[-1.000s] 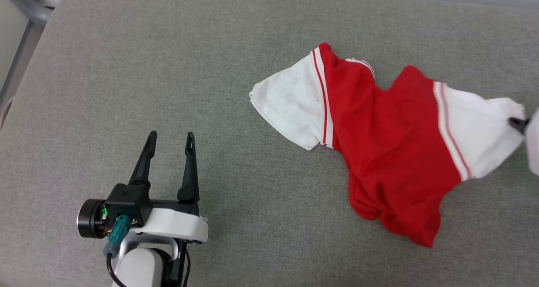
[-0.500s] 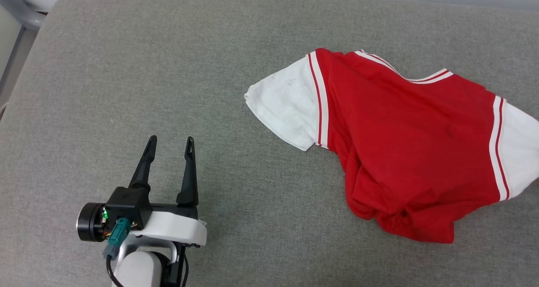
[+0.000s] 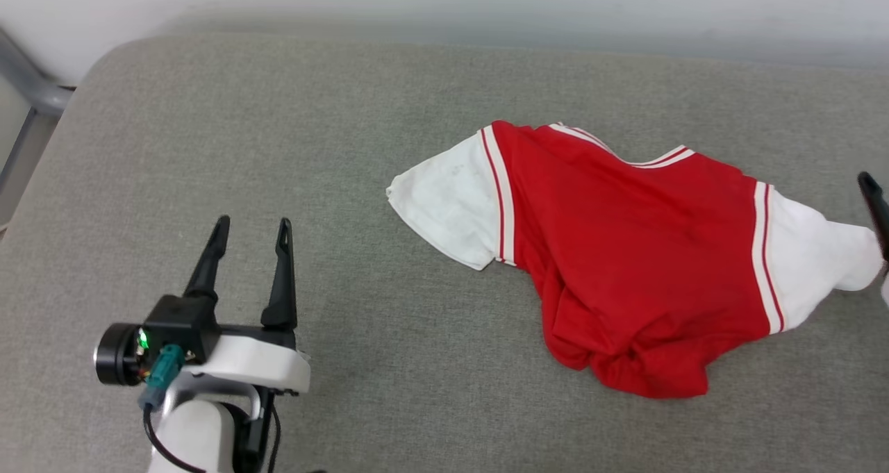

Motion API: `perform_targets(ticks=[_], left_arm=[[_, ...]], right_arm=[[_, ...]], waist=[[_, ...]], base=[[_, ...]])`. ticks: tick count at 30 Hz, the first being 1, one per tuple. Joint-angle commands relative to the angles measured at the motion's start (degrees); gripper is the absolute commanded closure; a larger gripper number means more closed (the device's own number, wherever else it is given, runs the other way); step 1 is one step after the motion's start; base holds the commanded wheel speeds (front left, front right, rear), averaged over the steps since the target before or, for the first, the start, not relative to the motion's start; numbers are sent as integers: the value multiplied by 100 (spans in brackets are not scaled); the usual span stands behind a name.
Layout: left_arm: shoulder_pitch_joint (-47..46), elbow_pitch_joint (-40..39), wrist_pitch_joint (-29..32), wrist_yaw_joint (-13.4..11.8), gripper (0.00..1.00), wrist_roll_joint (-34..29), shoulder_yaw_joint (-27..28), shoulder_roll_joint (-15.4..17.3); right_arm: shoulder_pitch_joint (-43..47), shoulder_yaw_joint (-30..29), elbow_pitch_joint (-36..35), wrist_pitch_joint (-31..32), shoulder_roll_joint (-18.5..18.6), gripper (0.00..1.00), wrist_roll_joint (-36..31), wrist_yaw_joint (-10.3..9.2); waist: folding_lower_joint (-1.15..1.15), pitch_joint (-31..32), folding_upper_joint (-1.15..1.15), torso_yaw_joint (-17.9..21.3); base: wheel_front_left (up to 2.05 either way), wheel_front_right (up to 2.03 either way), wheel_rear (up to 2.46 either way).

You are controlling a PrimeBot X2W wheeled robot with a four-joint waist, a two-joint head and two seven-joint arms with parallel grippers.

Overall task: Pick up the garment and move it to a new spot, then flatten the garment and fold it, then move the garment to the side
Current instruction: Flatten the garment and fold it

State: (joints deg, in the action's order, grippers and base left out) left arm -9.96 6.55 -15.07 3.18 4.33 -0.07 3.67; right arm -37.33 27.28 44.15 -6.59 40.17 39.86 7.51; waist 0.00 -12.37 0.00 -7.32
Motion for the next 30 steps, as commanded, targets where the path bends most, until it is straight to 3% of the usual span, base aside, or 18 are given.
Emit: perform_targets(ticks=[1, 7, 14, 18, 21, 30], left_arm=[[-126, 28, -15, 45, 0, 11, 27, 79], [-712, 326, -15, 278, 0, 113, 10, 295], [-1624, 951, 65, 410, 0, 421, -288, 711], [-2215, 1255, 450, 420, 0, 700, -589, 1017], [-2624, 1428, 960, 423, 0, 1089, -925, 1267], [-3663, 1728, 3446, 423, 0, 2505, -2177, 2063]], right_arm=[[117, -99, -66, -242, -131, 0, -167, -5], [517, -877, -638, -787, -727, 0, -1001, -5], [1589, -2068, -2087, -852, -1702, 0, -2144, -5], [2204, -2473, -2924, -791, -2189, 0, -2642, -5], [2522, -2621, -3399, -600, -2435, 0, -2881, -5], [2885, -2758, -4100, -278, -2724, 0, -3107, -5]], waist=[[0, 114, 0, 118], [0, 200, 0, 277], [0, 170, 0, 444], [0, 110, 0, 533], [0, 45, 0, 610], [0, -205, 0, 788]], base=[[0, 0, 0], [0, 0, 0], [0, 0, 0], [0, 0, 0], [0, 0, 0], [0, 0, 0]])
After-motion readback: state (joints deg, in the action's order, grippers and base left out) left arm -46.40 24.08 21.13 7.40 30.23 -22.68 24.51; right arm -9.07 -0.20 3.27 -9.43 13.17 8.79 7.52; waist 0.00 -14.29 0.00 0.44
